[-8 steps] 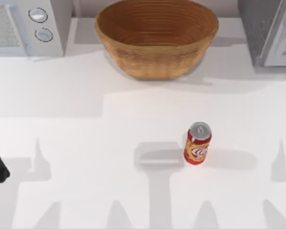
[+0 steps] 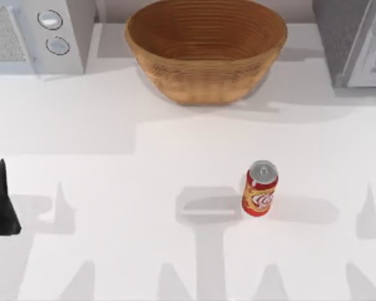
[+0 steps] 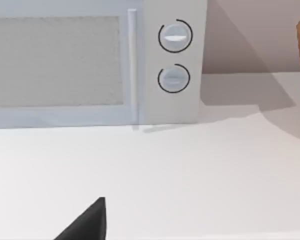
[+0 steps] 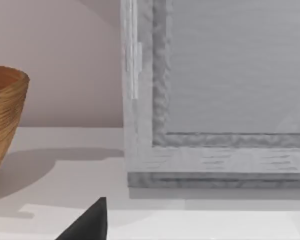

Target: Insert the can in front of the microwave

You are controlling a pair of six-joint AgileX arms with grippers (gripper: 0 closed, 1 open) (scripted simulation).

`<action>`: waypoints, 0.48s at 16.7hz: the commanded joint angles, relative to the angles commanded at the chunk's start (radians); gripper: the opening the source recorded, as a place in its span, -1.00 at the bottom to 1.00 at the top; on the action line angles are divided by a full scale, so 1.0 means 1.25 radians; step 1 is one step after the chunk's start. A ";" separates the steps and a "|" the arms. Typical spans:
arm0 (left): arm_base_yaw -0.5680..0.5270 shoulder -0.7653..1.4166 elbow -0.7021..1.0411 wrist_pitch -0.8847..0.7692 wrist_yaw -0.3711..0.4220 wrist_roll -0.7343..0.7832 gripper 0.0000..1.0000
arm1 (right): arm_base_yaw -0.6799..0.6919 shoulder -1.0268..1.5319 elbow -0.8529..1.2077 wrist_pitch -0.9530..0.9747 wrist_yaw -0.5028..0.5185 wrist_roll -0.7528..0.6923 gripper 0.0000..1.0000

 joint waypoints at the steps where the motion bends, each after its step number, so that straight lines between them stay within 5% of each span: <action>1: -0.018 0.049 0.041 -0.035 -0.001 0.000 1.00 | 0.000 0.000 0.000 0.000 0.000 0.000 1.00; 8: -0.188 0.531 0.462 -0.363 -0.008 0.001 1.00 | 0.000 0.000 0.000 0.000 0.000 0.000 1.00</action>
